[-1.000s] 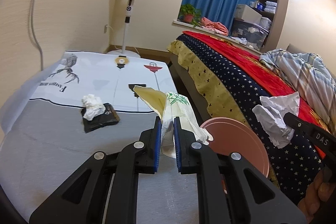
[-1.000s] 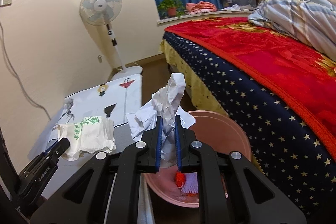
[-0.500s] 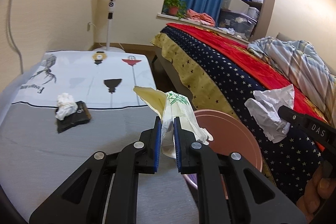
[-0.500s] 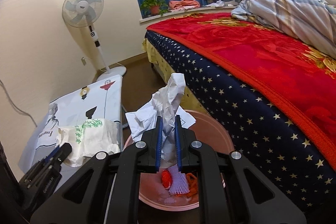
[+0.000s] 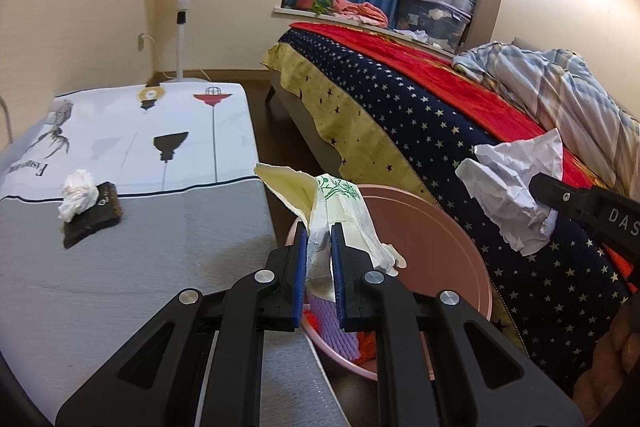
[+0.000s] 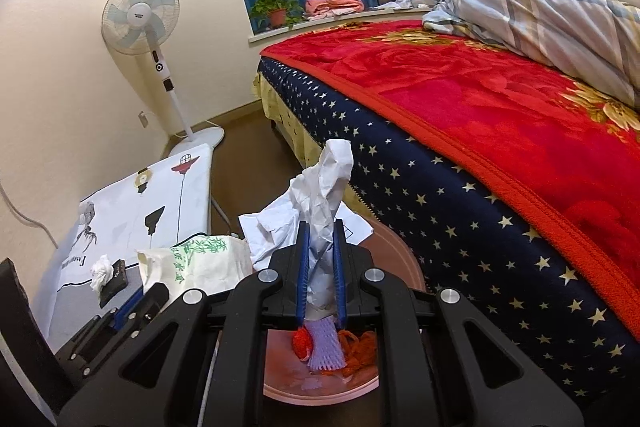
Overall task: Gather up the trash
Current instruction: 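Open both tools to drop the bag and paper into the bin, then move both open tools back to the white tissue and black pouch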
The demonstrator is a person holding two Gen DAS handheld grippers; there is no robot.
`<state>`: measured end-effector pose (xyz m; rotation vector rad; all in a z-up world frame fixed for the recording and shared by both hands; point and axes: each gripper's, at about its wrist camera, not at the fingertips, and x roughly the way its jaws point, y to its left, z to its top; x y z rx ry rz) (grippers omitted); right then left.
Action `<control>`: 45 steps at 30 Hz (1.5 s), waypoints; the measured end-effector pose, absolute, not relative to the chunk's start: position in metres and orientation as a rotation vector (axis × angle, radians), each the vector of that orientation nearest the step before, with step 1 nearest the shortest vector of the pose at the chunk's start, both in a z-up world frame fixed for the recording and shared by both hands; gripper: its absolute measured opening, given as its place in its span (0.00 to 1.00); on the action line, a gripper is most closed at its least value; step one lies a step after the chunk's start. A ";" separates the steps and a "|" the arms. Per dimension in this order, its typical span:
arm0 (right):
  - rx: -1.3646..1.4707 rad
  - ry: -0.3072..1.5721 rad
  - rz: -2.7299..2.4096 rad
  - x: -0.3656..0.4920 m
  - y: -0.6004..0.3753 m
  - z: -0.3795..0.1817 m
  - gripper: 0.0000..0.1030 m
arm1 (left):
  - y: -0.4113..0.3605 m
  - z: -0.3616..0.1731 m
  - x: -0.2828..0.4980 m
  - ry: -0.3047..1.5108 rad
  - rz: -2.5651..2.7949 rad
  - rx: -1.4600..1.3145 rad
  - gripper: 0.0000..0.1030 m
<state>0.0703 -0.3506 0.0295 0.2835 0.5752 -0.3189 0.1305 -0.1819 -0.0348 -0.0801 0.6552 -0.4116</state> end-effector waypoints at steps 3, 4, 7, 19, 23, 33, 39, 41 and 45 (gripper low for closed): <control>0.286 0.576 -0.324 0.070 -0.352 0.029 0.11 | -0.186 -0.037 0.132 0.664 -0.421 -0.078 0.11; 0.286 0.576 -0.324 0.070 -0.352 0.029 0.11 | -0.188 -0.038 0.133 0.667 -0.426 -0.079 0.11; 0.285 0.576 -0.325 0.070 -0.352 0.029 0.11 | -0.191 -0.039 0.133 0.676 -0.442 -0.080 0.12; 0.305 0.592 -0.358 0.063 -0.355 0.026 0.50 | -0.191 -0.041 0.129 0.702 -0.476 -0.074 0.31; 0.303 0.582 -0.346 0.059 -0.351 0.030 0.50 | -0.183 -0.035 0.124 0.691 -0.465 -0.072 0.31; 0.296 0.569 -0.306 0.052 -0.335 0.036 0.50 | -0.162 -0.025 0.113 0.673 -0.442 -0.076 0.31; 0.285 0.561 -0.255 0.055 -0.315 0.037 0.50 | -0.138 -0.023 0.110 0.664 -0.411 -0.085 0.31; 0.274 0.561 -0.235 0.057 -0.306 0.037 0.50 | -0.127 -0.022 0.110 0.659 -0.394 -0.101 0.31; 0.258 0.557 -0.185 0.063 -0.287 0.038 0.49 | -0.108 -0.021 0.111 0.649 -0.360 -0.111 0.31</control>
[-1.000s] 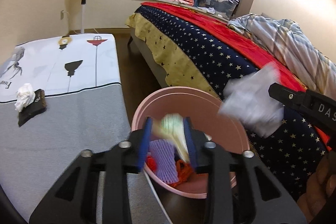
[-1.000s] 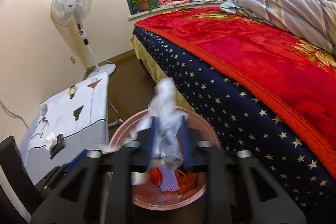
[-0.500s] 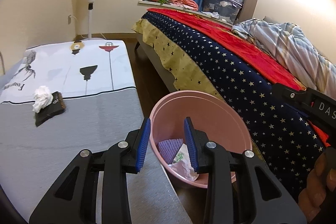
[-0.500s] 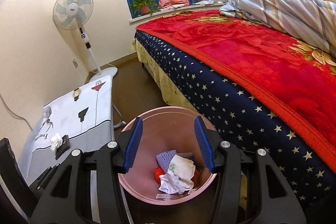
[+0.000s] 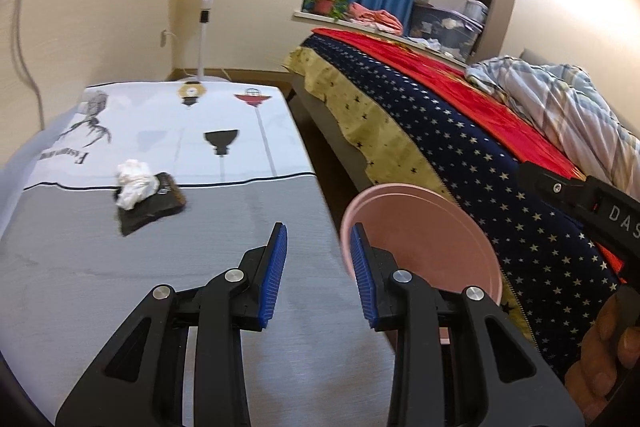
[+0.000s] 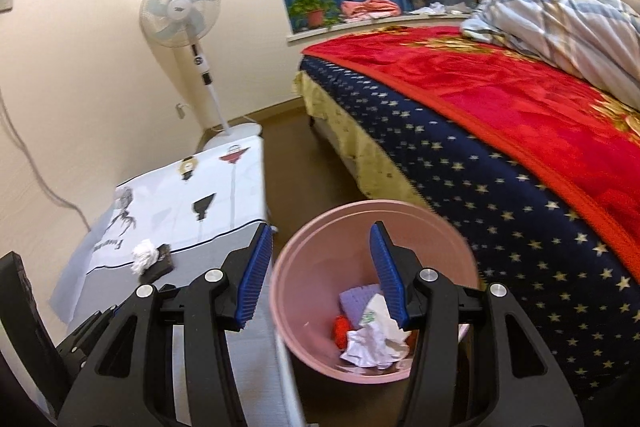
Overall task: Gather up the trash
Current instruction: 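Move both open tools back to the white tissue and black pouch, then close left tool on white tissue while right tool grasps black pouch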
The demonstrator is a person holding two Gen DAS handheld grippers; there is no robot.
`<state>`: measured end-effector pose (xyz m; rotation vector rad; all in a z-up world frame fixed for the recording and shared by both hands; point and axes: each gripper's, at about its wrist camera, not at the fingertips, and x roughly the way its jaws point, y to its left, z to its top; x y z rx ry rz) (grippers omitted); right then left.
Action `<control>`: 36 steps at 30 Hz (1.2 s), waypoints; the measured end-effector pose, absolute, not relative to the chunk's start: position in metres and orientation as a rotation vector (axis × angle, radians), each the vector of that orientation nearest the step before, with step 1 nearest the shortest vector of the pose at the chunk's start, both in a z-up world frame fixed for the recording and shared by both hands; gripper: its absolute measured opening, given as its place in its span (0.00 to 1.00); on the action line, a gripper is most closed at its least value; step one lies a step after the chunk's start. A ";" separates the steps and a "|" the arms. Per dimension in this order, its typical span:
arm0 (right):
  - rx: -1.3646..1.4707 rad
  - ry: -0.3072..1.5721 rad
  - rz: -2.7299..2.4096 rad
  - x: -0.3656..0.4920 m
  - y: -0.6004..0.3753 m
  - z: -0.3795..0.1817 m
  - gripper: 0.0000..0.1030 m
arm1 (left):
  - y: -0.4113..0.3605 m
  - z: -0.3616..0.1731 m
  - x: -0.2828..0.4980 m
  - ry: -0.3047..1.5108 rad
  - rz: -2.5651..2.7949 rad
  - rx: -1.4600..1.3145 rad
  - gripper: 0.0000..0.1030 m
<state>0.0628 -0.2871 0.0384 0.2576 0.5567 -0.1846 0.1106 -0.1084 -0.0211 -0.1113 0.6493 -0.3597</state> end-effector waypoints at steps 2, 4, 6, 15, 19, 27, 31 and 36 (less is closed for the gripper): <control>0.249 0.552 -0.156 0.066 -0.278 0.038 0.48 | -0.100 -0.021 0.111 0.644 -0.341 -0.116 0.31; 0.239 0.540 -0.136 0.069 -0.269 0.038 0.44 | -0.091 -0.021 0.112 0.638 -0.321 -0.127 0.31; 0.236 0.532 -0.119 0.071 -0.263 0.038 0.39 | -0.082 -0.021 0.113 0.629 -0.297 -0.139 0.31; 0.262 0.534 0.011 0.093 -0.235 0.026 0.28 | -0.046 -0.022 0.124 0.588 -0.181 -0.175 0.29; 0.293 0.545 0.066 0.107 -0.225 0.018 0.27 | -0.026 -0.025 0.130 0.574 -0.116 -0.196 0.27; 0.381 0.612 0.182 0.148 -0.197 -0.014 0.22 | 0.019 -0.032 0.142 0.560 0.025 -0.249 0.24; 0.384 0.653 0.232 0.169 -0.177 -0.031 0.22 | 0.037 -0.038 0.149 0.573 0.063 -0.279 0.24; 0.389 0.697 0.266 0.195 -0.160 -0.047 0.23 | 0.051 -0.042 0.157 0.571 0.101 -0.310 0.24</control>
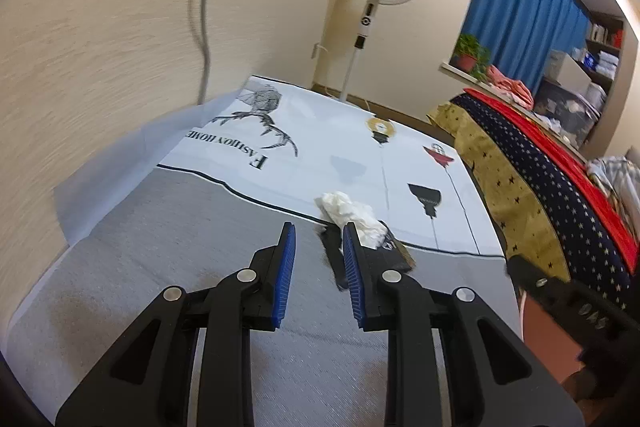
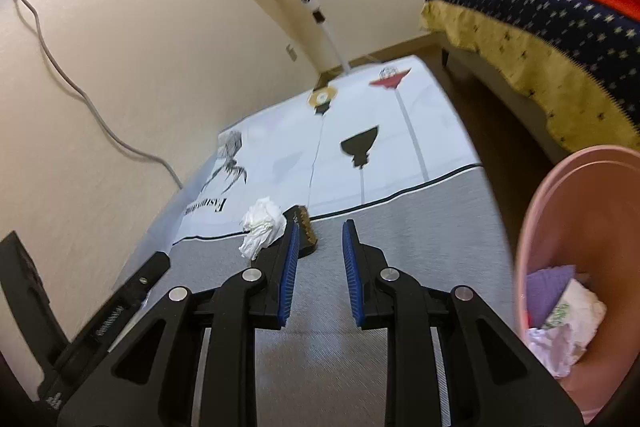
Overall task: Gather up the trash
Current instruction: 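Close left tool on white tissue while right tool grasps black pouch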
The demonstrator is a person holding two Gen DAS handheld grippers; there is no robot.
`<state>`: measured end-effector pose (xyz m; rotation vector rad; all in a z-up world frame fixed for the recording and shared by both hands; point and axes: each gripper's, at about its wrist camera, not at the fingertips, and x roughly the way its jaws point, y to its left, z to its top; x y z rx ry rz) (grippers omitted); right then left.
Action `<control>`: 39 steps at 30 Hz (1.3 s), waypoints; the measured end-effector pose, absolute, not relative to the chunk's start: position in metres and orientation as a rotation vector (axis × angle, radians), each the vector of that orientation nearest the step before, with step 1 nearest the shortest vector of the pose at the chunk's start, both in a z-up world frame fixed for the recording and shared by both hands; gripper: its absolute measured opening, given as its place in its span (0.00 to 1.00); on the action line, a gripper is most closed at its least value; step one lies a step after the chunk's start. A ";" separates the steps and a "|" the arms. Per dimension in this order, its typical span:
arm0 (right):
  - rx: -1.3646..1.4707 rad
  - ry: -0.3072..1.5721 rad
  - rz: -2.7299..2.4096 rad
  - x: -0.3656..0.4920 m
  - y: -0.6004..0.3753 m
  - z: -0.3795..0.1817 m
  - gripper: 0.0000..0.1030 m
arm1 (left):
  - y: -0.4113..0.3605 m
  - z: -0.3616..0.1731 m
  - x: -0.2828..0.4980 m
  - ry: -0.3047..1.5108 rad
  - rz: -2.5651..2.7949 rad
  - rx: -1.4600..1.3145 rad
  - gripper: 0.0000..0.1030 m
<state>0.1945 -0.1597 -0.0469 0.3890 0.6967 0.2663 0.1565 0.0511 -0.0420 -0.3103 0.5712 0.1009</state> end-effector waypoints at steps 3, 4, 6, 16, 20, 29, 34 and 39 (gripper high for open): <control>0.389 0.730 0.279 0.211 -0.152 -0.061 0.24 | 0.054 -0.044 0.162 0.569 0.107 -0.313 0.24; 0.390 0.739 0.282 0.216 -0.151 -0.064 0.24 | 0.054 -0.044 0.164 0.570 0.108 -0.311 0.24; 0.393 0.761 0.286 0.227 -0.147 -0.072 0.24 | 0.055 -0.047 0.168 0.572 0.110 -0.312 0.24; 0.390 0.858 0.329 0.267 -0.128 -0.098 0.24 | 0.054 -0.062 0.191 0.625 0.053 -0.328 0.24; 0.373 0.892 0.341 0.272 -0.124 -0.105 0.24 | 0.048 -0.070 0.202 0.649 0.011 -0.326 0.24; 0.364 0.920 0.372 0.278 -0.120 -0.110 0.13 | 0.042 -0.080 0.215 0.670 -0.024 -0.365 0.24; 0.353 0.908 0.397 0.276 -0.118 -0.108 0.02 | 0.039 -0.085 0.222 0.700 -0.050 -0.381 0.24; 0.353 0.886 0.385 0.272 -0.122 -0.103 0.01 | 0.037 -0.089 0.225 0.720 -0.052 -0.378 0.24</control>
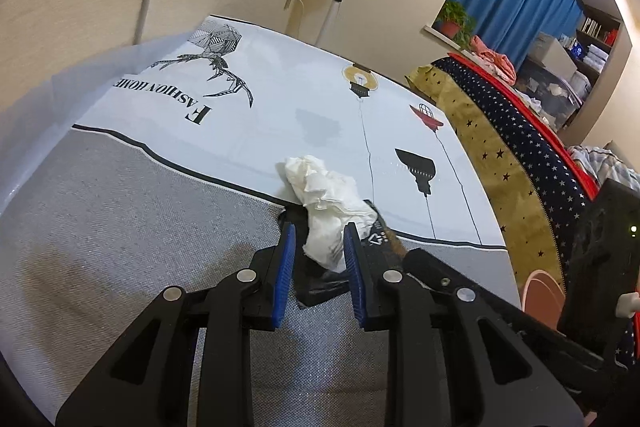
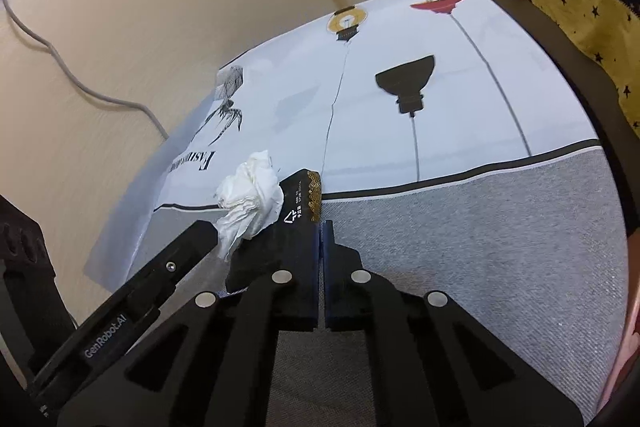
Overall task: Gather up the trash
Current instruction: 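Close left tool on white tissue while right tool grasps black pouch, then lift the tissue and black pouch and carry both over the pink bin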
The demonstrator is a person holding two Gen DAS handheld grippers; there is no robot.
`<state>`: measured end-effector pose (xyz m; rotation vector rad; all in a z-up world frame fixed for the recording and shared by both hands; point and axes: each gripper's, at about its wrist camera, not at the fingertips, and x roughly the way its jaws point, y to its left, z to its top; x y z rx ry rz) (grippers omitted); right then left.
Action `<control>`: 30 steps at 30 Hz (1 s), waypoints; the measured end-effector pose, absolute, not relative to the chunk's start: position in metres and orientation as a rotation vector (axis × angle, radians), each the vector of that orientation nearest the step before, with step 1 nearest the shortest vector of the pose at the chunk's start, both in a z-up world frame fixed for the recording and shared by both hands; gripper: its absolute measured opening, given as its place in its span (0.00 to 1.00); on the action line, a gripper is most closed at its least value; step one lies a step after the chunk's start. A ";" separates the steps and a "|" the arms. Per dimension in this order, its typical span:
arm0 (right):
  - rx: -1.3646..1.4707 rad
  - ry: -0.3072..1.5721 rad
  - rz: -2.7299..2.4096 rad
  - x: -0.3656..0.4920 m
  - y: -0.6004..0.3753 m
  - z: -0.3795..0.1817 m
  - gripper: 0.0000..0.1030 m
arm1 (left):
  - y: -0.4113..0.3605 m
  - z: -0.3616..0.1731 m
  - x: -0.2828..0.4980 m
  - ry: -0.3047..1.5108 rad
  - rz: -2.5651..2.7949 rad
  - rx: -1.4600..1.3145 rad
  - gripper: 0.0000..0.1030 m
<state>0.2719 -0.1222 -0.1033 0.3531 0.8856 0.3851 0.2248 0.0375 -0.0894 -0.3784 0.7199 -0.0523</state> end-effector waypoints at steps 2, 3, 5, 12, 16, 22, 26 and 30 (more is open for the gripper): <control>0.361 0.880 0.380 0.270 -0.125 -0.102 0.01 | 0.036 -0.091 0.226 0.731 -0.063 -0.381 0.24; 0.363 0.876 0.381 0.269 -0.126 -0.100 0.01 | 0.035 -0.092 0.226 0.735 -0.068 -0.382 0.24; 0.362 0.870 0.385 0.266 -0.127 -0.097 0.01 | 0.032 -0.092 0.226 0.741 -0.079 -0.384 0.24; 0.344 0.856 0.379 0.256 -0.130 -0.088 0.01 | 0.015 -0.091 0.225 0.757 -0.106 -0.327 0.10; 0.335 0.837 0.364 0.249 -0.136 -0.079 0.01 | 0.013 -0.082 0.220 0.739 -0.106 -0.326 0.07; 0.308 0.792 0.341 0.230 -0.149 -0.055 0.01 | 0.007 -0.066 0.206 0.711 -0.122 -0.312 0.05; 0.292 0.763 0.322 0.213 -0.159 -0.039 0.01 | 0.000 -0.053 0.192 0.692 -0.134 -0.297 0.05; 0.265 0.730 0.299 0.194 -0.169 -0.022 0.01 | -0.005 -0.040 0.175 0.669 -0.144 -0.278 0.05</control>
